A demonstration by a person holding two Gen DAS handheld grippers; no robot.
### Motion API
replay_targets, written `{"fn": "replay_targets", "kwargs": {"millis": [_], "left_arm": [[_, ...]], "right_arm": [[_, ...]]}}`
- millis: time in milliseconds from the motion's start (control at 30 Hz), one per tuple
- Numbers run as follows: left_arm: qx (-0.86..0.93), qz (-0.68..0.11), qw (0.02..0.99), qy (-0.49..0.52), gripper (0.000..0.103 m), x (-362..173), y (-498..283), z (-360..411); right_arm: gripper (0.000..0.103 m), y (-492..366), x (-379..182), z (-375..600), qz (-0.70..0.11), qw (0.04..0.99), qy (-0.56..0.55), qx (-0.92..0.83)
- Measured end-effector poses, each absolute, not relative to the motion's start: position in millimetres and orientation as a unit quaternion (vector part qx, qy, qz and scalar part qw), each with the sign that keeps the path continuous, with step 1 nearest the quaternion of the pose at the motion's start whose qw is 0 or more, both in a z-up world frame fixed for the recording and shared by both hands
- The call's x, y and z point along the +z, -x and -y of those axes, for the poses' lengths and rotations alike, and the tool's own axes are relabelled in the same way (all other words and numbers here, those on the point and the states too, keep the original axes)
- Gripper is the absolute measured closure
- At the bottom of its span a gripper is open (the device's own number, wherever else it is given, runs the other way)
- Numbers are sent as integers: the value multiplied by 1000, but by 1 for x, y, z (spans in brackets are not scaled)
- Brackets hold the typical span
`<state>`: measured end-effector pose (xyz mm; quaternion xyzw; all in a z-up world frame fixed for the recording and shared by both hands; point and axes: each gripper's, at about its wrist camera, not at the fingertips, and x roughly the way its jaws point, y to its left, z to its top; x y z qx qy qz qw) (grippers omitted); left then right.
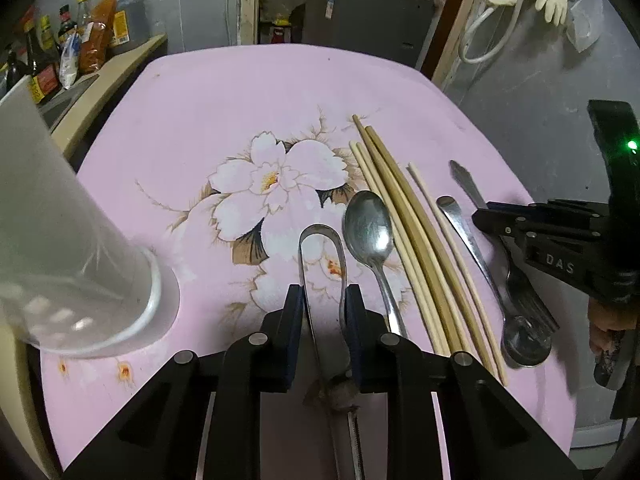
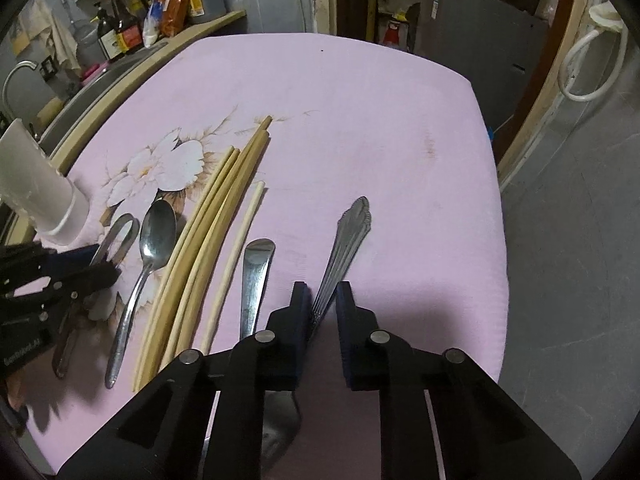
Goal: Organize utensils
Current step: 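Grasp the metal tongs with the left tool while the right tool grasps the silver fork, then carry the tongs with the left tool while the right tool carries the fork to the white holder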
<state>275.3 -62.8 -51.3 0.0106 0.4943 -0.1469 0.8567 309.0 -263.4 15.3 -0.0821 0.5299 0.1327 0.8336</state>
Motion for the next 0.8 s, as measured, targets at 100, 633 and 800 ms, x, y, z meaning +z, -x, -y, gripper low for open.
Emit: {"fn": "replay_targets", "kwargs": {"millis": [100,633,800], "left_arm": [[-147,-479,865,-2,86,-48,-265,65],[-149,-364,918,54,86,-26,-232,57],[-152,-312,936,59,86,-18,-216,55]], "right_arm": [[97,-309,17,269,-531,834,48,142],[98,-245,32,286,-404,893,-9,198],[99,-211,42,275,-317,927,34,198]]}}
